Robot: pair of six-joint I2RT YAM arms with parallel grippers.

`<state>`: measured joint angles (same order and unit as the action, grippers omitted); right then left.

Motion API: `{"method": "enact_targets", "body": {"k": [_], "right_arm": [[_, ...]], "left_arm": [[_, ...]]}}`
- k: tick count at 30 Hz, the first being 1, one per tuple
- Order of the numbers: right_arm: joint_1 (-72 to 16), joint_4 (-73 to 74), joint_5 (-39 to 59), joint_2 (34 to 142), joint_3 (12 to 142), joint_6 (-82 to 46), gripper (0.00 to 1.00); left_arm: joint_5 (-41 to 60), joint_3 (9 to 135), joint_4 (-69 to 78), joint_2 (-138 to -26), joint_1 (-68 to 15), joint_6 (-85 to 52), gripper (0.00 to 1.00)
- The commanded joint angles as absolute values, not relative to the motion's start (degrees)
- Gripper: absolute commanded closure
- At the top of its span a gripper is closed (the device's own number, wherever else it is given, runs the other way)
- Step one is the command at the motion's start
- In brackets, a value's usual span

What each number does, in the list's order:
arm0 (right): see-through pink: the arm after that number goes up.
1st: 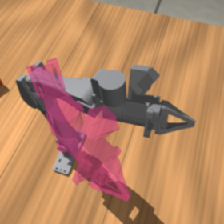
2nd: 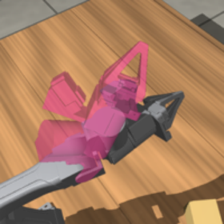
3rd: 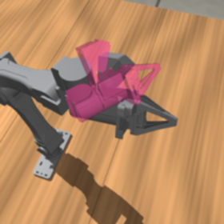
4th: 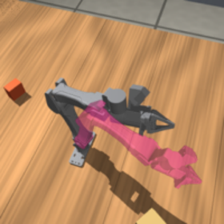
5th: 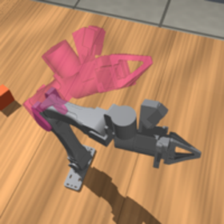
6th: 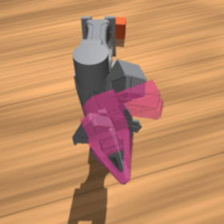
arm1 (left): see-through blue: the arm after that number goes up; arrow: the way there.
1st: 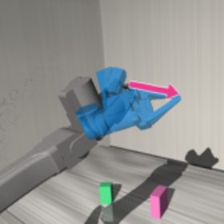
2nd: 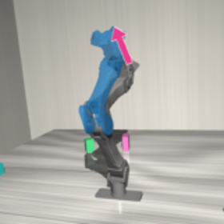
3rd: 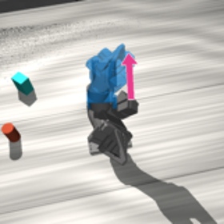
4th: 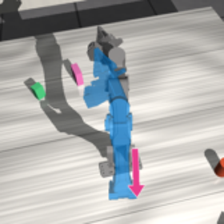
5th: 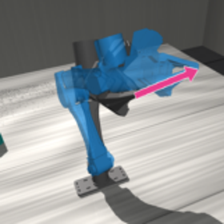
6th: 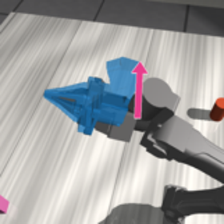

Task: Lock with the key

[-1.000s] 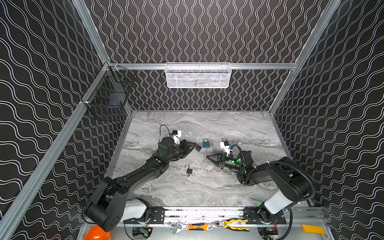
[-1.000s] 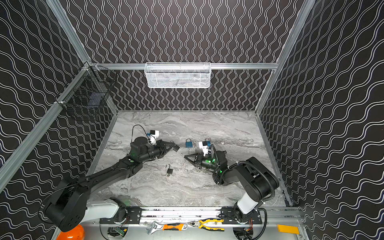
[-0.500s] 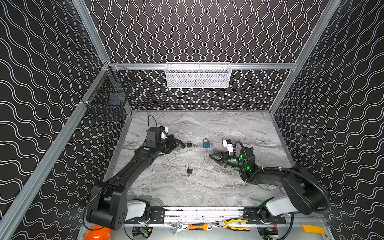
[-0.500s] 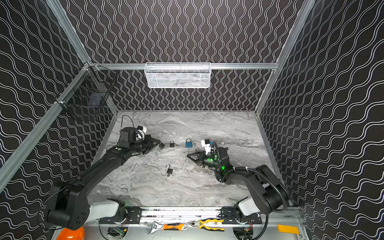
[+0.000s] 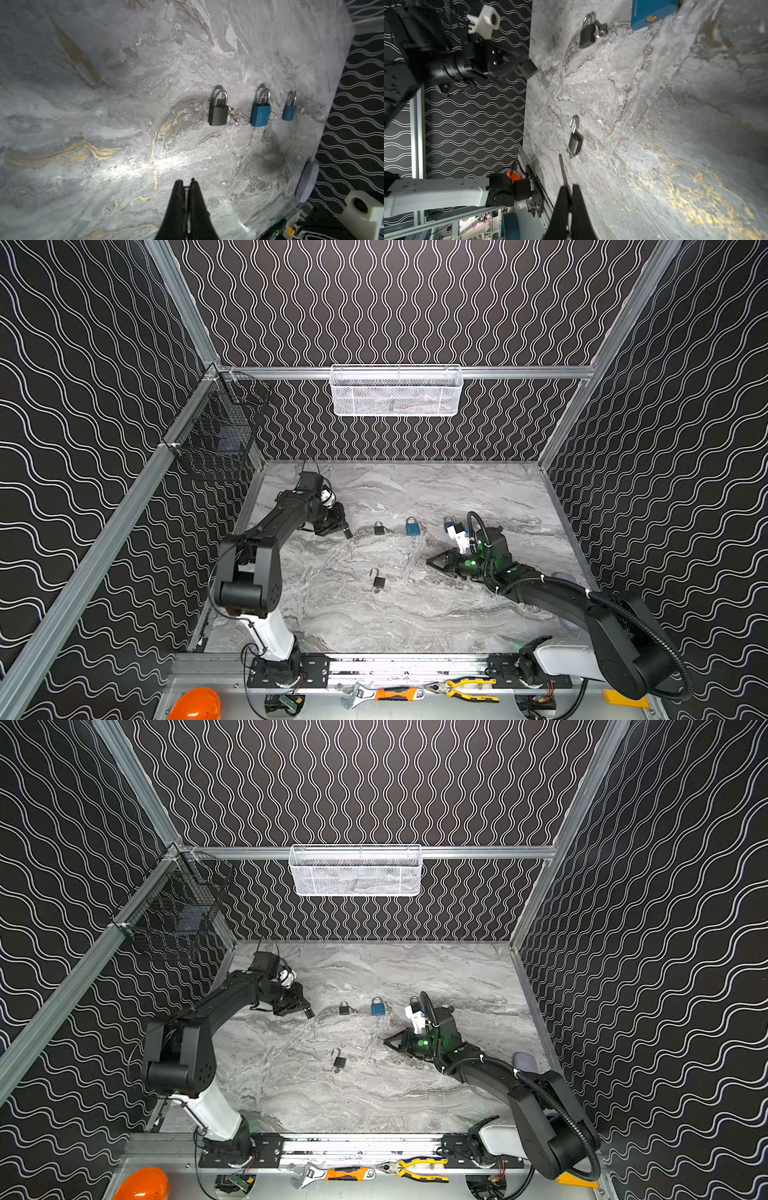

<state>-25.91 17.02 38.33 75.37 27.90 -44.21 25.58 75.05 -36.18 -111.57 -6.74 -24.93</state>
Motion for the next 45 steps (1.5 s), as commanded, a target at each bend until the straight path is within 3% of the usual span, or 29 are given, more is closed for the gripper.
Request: {"method": "enact_targets", "body": {"k": [1,10,25,45], "right_arm": [[-25.8,15.26,38.84,74.8,27.28,-42.44,1.0],[-25.61,14.63,39.72,74.85,26.98,-41.71,1.0],[-25.55,17.46,41.45,77.67,26.47,-42.12,1.0],[-25.55,17.58,40.95,76.42,25.15,-42.62,1.0]], "left_arm": [[24.13,81.22,-41.39,-117.26,-6.34,-17.56,1.0],[24.92,89.57,-44.9,-127.1,-5.63,-12.94,1.0],[23.24,92.77,-47.1,-130.96,-5.54,-10.63,1.0],[23.38,97.66,-48.21,-135.23,-5.56,-10.97,0.73]]}}
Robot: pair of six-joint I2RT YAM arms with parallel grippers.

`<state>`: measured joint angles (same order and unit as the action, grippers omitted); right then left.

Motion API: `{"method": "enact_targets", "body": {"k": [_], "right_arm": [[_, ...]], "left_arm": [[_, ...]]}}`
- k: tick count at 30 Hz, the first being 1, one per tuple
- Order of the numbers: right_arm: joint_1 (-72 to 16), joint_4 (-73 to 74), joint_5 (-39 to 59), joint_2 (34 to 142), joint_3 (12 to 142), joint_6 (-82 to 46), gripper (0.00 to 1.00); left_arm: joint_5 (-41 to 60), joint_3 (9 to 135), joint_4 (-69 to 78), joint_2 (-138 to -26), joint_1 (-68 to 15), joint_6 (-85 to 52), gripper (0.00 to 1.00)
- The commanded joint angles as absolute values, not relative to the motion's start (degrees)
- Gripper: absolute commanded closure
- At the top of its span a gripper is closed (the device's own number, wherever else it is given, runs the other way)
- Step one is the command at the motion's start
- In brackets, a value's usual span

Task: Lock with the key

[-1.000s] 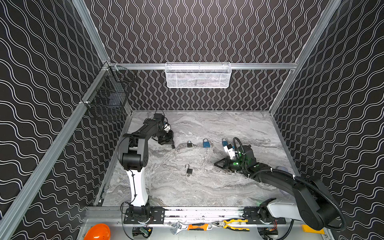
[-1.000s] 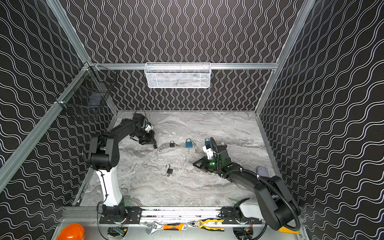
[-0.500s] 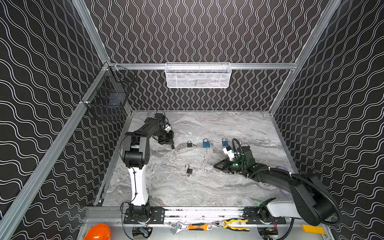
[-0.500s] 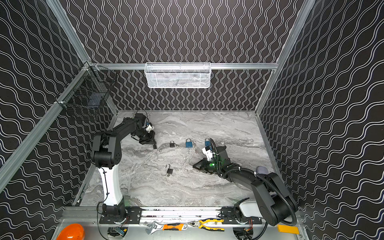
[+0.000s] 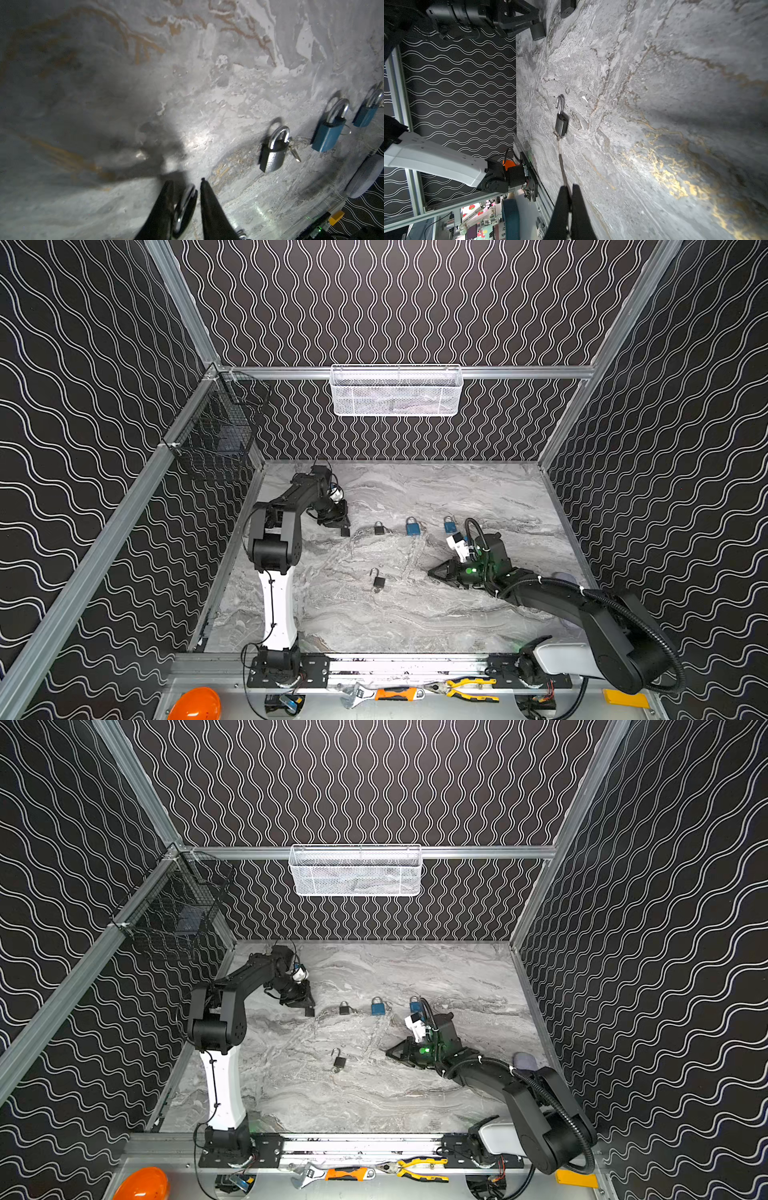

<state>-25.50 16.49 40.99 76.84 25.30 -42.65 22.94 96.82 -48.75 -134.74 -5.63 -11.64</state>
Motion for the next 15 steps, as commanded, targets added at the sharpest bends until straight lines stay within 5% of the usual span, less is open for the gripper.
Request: {"method": "enact_targets", "body": {"k": [1,8,15], "right_arm": [[-25.51,17.5,40.91,76.29,25.09,-42.68,1.0],[-25.44,17.11,40.36,75.24,24.61,-42.77,1.0],[-25.4,15.83,39.49,73.49,24.59,-42.62,1.0]], "left_arm": [[23.51,97.95,-48.25,-135.48,-5.54,-11.03,0.72],[22.99,99.2,-48.33,-136.21,-5.54,-11.95,0.65],[20.63,101.19,-49.78,-134.58,-5.54,-12.73,0.46]]}}
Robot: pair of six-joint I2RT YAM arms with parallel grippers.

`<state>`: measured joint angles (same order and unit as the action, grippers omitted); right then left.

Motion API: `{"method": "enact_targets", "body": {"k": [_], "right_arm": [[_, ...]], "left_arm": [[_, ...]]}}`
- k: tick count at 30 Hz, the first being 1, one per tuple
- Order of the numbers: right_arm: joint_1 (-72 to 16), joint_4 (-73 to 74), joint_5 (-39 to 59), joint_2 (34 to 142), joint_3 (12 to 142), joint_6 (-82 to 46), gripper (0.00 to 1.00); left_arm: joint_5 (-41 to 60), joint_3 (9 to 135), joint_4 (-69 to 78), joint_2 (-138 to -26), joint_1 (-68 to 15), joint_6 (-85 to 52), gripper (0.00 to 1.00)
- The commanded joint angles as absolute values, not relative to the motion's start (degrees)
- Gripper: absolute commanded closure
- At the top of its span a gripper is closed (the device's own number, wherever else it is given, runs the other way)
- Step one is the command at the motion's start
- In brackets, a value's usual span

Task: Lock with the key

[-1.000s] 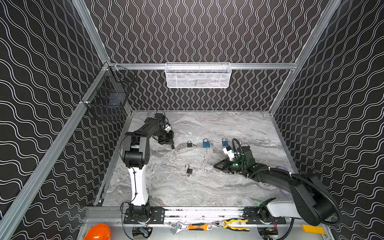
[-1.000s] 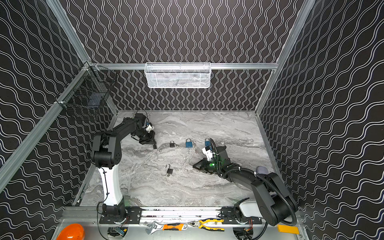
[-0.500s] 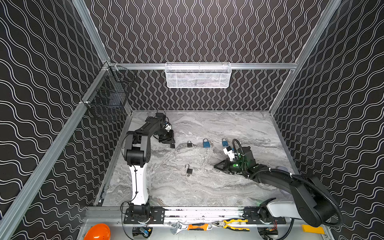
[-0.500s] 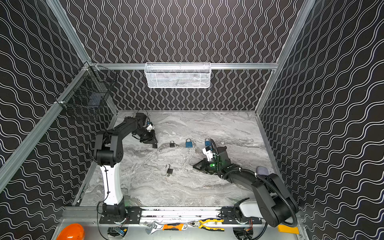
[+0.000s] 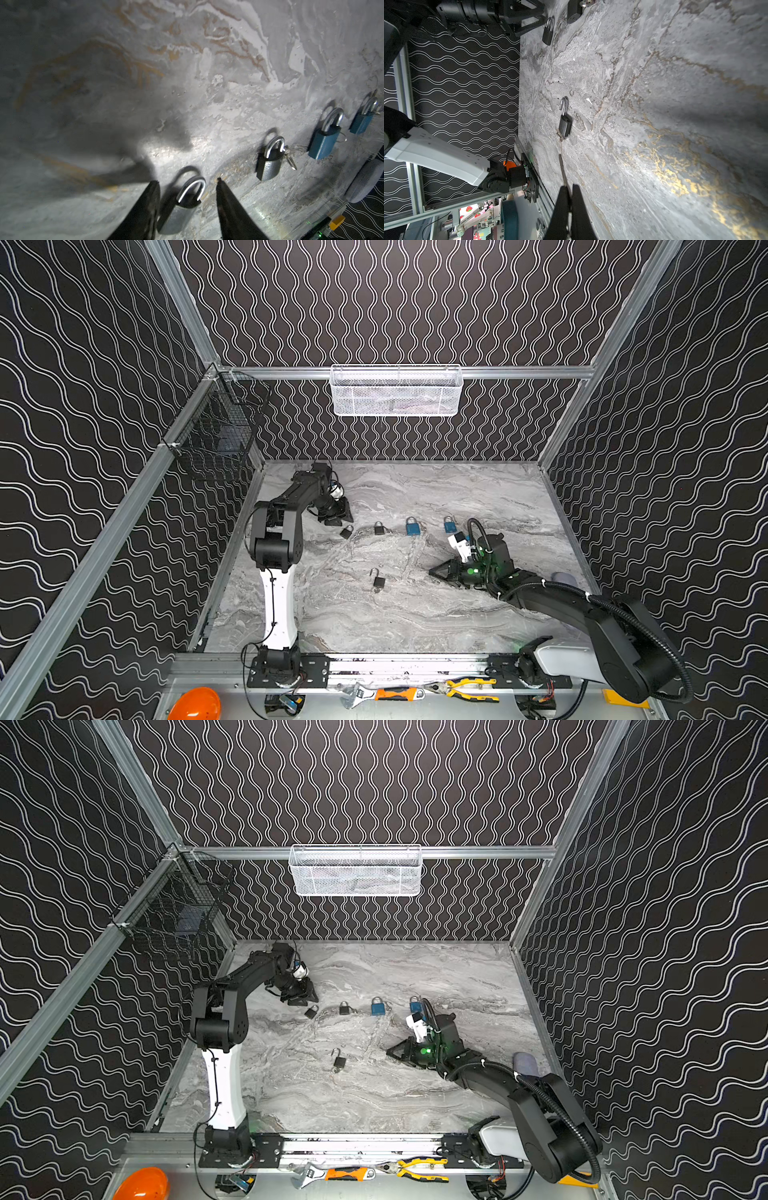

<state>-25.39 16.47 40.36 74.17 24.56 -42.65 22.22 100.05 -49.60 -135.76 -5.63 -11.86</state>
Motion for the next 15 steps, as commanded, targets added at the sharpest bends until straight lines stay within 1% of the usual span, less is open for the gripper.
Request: {"method": "enact_targets", "body": {"k": [1,6,11,13,14,15], "right_arm": [[-25.4,15.51,39.31,73.19,24.57,-42.47,1.0],[-25.34,12.87,38.41,71.48,25.45,-41.38,1.0],[-25.39,9.75,37.79,70.03,27.45,-38.84,1.0],[-25.35,8.32,37.53,69.79,28.78,-37.56,1.0],[-23.78,7.81,37.44,69.74,29.45,-36.9,1.0],[-23.66,7.58,37.6,69.7,30.08,-36.19,1.0]], "left_arm": [[20.01,101.41,-50.08,-134.11,-5.59,-12.83,0.43],[17.49,102.25,-51.17,-128.3,-5.52,-14.09,0.33],[13.56,103.0,-53.63,-119.32,-5.46,-15.61,0.28],[11.87,102.92,-54.46,-115.23,-5.5,-16.15,0.22],[11.01,102.68,-54.78,-112.33,-5.52,-16.79,0.2],[9.91,102.45,-55.05,-109.82,-5.53,-17.19,0.15]]}}
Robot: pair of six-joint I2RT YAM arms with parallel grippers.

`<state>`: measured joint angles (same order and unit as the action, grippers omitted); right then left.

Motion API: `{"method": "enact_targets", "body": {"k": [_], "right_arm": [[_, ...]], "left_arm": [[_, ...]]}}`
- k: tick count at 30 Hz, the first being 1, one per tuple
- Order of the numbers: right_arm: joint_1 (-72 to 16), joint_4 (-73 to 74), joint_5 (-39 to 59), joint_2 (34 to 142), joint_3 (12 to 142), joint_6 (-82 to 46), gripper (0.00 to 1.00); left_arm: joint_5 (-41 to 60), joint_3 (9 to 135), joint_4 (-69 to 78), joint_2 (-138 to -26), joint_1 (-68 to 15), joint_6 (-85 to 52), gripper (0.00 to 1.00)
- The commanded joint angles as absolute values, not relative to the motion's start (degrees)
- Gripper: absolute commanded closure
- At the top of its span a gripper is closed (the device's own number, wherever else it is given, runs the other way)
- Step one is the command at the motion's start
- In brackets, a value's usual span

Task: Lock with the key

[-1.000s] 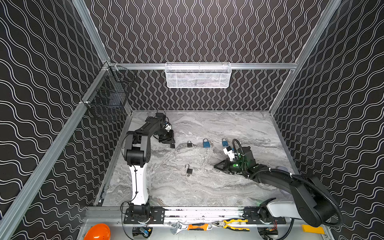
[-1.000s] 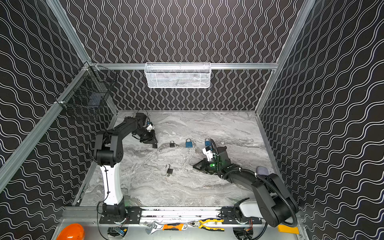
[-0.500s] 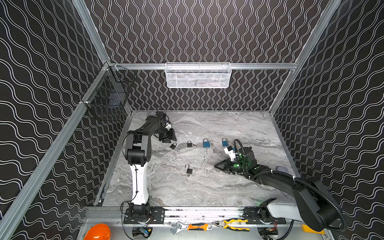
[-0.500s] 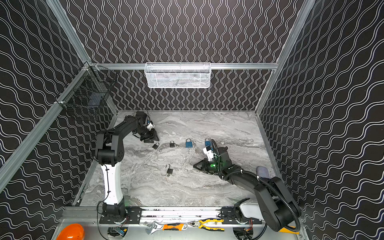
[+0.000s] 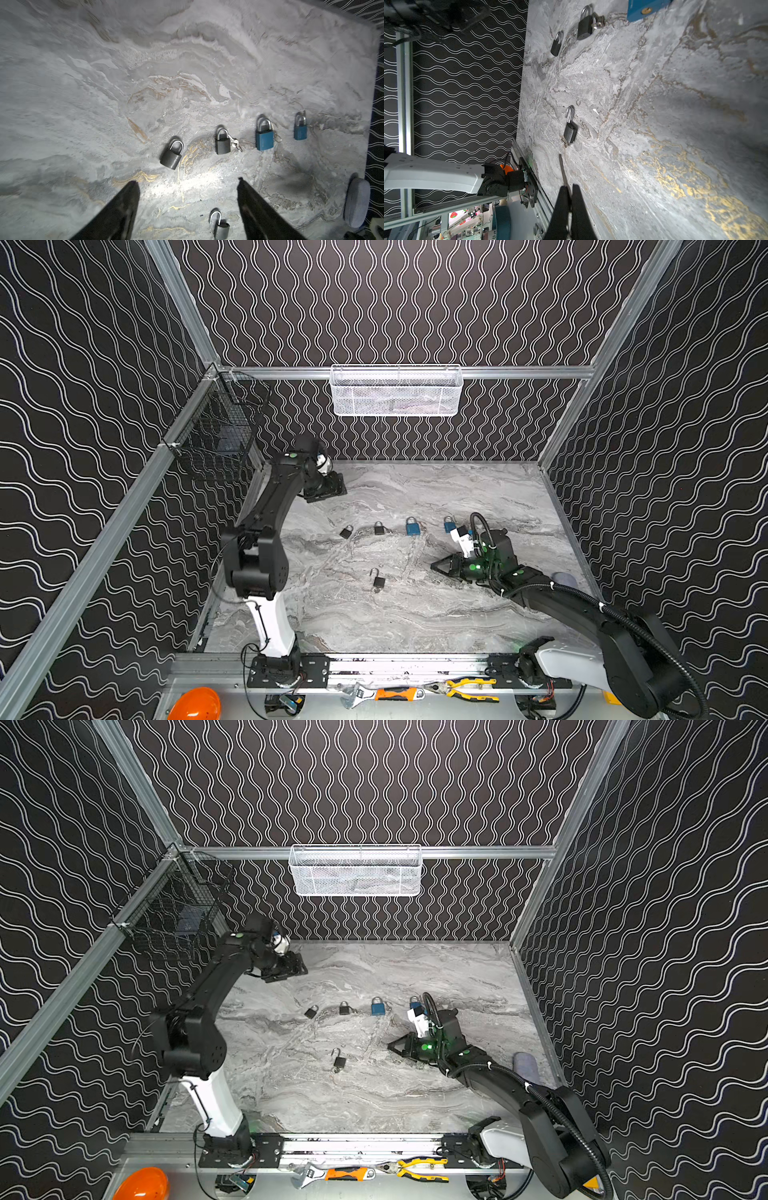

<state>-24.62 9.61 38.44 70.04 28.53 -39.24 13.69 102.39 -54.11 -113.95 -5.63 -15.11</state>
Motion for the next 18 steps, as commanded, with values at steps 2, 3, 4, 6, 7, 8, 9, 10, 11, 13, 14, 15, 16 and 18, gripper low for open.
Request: {"method": "enact_targets", "body": {"k": [2,3,4,6,7,8,9,10,11,13,14,15,16,18], "right_arm": [[-23.64,6.66,37.64,69.94,31.88,-34.93,1.0],[-23.64,6.27,37.38,69.96,32.73,-34.41,1.0],[-23.64,6.44,37.31,69.96,33.35,-34.0,1.0],[-23.62,6.95,36.56,69.55,34.8,-33.36,1.0],[-23.71,6.94,35.78,69.36,35.46,-32.84,1.0],[-23.73,7.08,35.07,69.03,36.28,-32.34,1.0],[-23.72,7.4,34.39,68.83,36.93,-32.07,1.0],[-23.77,7.68,33.63,68.66,37.51,-31.68,1.0],[-23.84,7.67,32.63,68.56,38.43,-31.17,1.0],[-24.18,8.16,30.76,68.56,39.81,-30.0,1.0],[-24.66,8.64,28.72,68.47,40.42,-29.21,1.0],[-25.66,8.62,26.68,68.47,41.2,-28.33,1.0],[-27.07,8.71,24.54,68.7,42.03,-27.67,1.0],[-29.06,8.8,20.68,70.28,44.2,-27.13,0.97]], "left_arm": [[8.08,101.94,-55.61,-104.98,-5.54,-18.19,0.02],[7.42,101.39,-55.66,-102.34,-5.48,-18.57,0.01],[6.94,100.93,-55.5,-100.03,-5.54,-18.91,0.02],[6.06,99.54,-55.5,-95.1,-5.54,-19.27,0.01],[5.47,98.91,-55.59,-93.11,-5.48,-19.4,0.02],[4.76,98.23,-55.76,-90.87,-5.55,-19.63,0.01],[3.98,97.59,-55.85,-88.66,-5.49,-20.0,0.01],[3.4,96.87,-55.82,-86.73,-5.53,-20.41,0.01],[3.01,95.55,-55.14,-84.22,-5.54,-21.12,0.01],[2.06,91.95,-53.15,-79.18,-5.54,-22.44,0.01],[1.47,89.58,-51.66,-76.41,-5.48,-23.32,0.01],[0.56,87.27,-50.39,-73.83,-5.53,-24.15,0.01],[-0.24,85.42,-49.66,-71.6,-5.54,-24.8,0.01],[-2.56,82.13,-49.39,-67.49,-5.54,-25.73,0.01]]}}
